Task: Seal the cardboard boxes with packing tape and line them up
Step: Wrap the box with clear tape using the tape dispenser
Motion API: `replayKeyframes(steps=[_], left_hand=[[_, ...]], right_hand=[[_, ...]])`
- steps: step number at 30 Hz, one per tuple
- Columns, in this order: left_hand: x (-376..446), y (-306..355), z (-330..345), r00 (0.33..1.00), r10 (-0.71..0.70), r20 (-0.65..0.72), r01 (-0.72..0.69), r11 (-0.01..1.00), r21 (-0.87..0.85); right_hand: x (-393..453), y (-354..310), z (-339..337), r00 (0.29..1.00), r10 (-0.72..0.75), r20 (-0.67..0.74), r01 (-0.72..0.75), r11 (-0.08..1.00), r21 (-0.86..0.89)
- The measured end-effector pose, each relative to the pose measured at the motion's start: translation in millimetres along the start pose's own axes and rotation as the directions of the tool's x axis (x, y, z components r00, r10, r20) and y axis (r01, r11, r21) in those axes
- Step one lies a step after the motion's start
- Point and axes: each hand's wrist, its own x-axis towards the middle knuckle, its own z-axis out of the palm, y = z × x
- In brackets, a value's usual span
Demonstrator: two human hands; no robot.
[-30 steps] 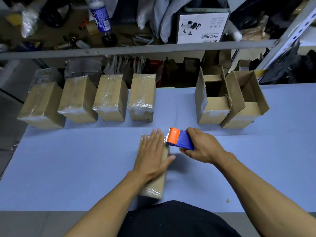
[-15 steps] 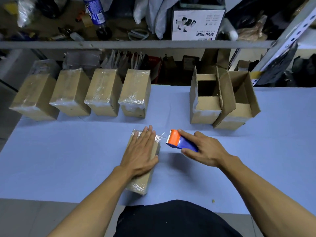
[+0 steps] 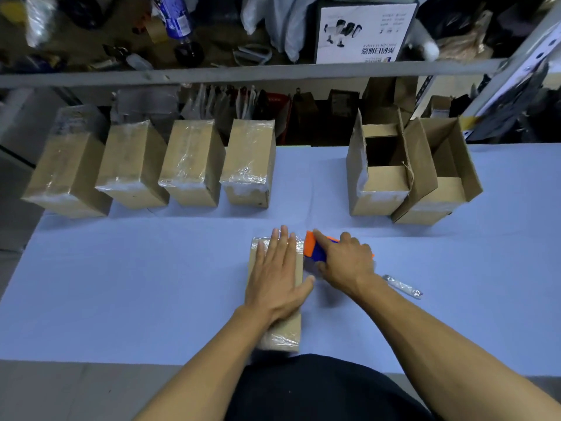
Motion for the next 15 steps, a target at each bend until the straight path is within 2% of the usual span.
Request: replayKeyframes(steps=[2,4,6,8,9,11,12,13,15], left_hand=[[1,-4,-7,0.999,-0.014,-0.047,0.001,0.96,-0.279],[-2,-7,-18,0.994,-0.075,-0.081,0.015,0.819,-0.574],[-2,-15,-29,0.986,-0.14,-0.093,0.032,0.7,-0.714],[-1,-24,-38,0.972,-0.192,-0.139,0.027,0.673,-0.739],[0,-30,-41,0.956,-0.225,-0.19,0.017,0.687,-0.726],[1,-44,-45,0.912,-0.304,-0.276,0.033,0.723,-0.69],[3,-50,-45,0.898,-0.337,-0.282,0.062,0.732,-0.679],[5,-55,-46,0.894,-0.368,-0.255,0.104,0.724,-0.682],[9,-58,-47,0.892,-0.431,-0.138,0.199,0.646,-0.737]], right_hand=[[0,0,6,0.999,0.038,0.02,-0.04,0.996,0.081],[2,-3,15,0.995,-0.001,0.103,-0.02,0.98,0.199],[0,-12,24,0.988,-0.082,0.131,0.03,0.934,0.356],[-6,-16,26,0.993,-0.082,0.081,0.035,0.886,0.462],[-7,-19,26,0.998,-0.042,0.037,0.02,0.888,0.459],[-9,-21,18,0.991,0.119,-0.055,-0.086,0.903,0.42],[-9,-23,15,0.972,0.216,-0.088,-0.152,0.874,0.462],[-10,-26,8,0.95,0.292,-0.113,-0.183,0.81,0.557],[-11,-36,-2,0.923,0.365,-0.121,-0.164,0.658,0.735]])
